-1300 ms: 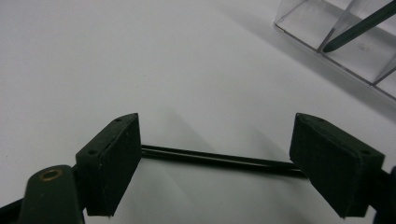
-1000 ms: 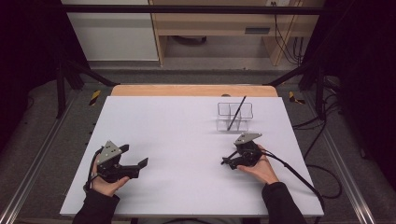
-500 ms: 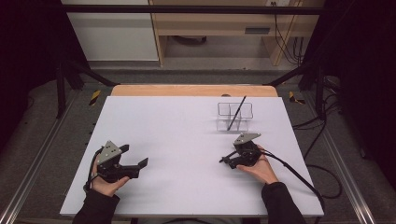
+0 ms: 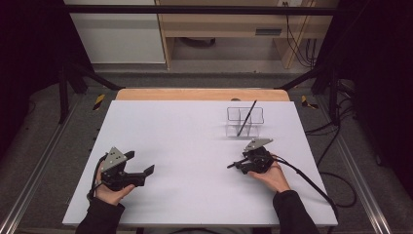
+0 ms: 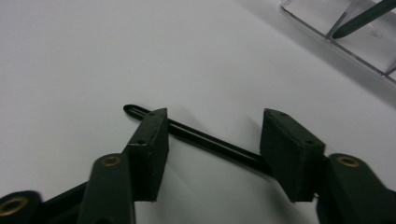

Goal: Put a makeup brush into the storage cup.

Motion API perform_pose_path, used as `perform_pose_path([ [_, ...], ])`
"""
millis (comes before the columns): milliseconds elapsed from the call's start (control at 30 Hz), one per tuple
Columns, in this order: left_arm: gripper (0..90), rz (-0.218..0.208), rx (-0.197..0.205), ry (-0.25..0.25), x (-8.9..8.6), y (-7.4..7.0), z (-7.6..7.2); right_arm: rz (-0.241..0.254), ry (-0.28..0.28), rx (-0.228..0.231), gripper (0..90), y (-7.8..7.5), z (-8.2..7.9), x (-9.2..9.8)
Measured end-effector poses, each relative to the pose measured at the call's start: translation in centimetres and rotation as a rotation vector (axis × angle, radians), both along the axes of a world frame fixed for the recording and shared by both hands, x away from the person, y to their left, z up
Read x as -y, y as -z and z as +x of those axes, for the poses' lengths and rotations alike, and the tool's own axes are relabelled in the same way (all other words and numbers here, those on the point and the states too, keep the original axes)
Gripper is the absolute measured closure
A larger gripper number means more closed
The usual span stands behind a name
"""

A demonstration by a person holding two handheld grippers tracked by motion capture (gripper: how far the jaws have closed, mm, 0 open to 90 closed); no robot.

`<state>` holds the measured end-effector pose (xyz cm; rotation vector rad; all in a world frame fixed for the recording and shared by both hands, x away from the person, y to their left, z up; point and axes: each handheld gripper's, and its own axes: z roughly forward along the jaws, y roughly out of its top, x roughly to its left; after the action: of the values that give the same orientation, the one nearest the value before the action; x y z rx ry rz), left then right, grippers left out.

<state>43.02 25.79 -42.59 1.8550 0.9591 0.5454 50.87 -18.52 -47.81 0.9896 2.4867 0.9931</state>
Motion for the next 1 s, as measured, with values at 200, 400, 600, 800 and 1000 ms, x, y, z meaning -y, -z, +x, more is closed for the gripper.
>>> perform_pose_path([
  [200,8.5,0.001,0.0,0.0,0.01,0.0,-0.01,-0.022,0.014,-0.013,59.7,-0.34,-0.12,0.27],
  [400,8.5,-0.007,0.003,-0.004,0.03,-0.02,-0.05,-0.03,0.012,-0.023,67.0,-0.52,-0.38,0.5],
  [600,8.5,-0.006,0.003,-0.002,0.05,-0.04,-0.05,-0.032,0.005,-0.03,72.6,-0.69,-0.64,0.79],
  [800,8.5,-0.006,0.003,-0.001,0.05,-0.04,-0.06,-0.036,-0.002,-0.035,75.9,-0.83,-0.82,0.94],
  [1000,8.5,0.001,0.001,0.003,0.04,-0.04,-0.04,-0.043,-0.018,-0.042,75.0,-0.78,-1.0,0.87],
])
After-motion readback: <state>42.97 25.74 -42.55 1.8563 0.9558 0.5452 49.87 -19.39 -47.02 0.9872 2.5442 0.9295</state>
